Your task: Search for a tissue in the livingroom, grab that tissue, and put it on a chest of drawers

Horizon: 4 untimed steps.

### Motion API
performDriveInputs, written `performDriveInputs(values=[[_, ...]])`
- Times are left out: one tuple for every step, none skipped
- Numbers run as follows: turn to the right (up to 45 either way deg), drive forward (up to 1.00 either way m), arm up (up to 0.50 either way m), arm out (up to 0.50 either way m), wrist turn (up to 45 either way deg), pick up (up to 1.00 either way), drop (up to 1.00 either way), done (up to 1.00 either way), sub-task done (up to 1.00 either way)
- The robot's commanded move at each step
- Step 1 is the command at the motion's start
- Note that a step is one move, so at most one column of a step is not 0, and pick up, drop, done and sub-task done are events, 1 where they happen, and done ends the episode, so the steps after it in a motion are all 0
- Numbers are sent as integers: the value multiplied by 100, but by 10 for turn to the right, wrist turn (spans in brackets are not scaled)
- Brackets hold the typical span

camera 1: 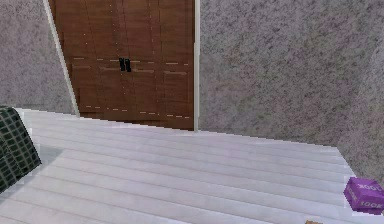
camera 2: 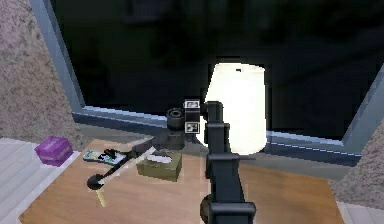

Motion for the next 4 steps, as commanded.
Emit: performDriveInputs(values=[[0,0,0,0,450,0,0,0,0],[0,0,0,0,360,0,0,0,0],[0,0,-30,0,0,0,0,0,0],[0,0,0,0,0,100,0,0,0]])
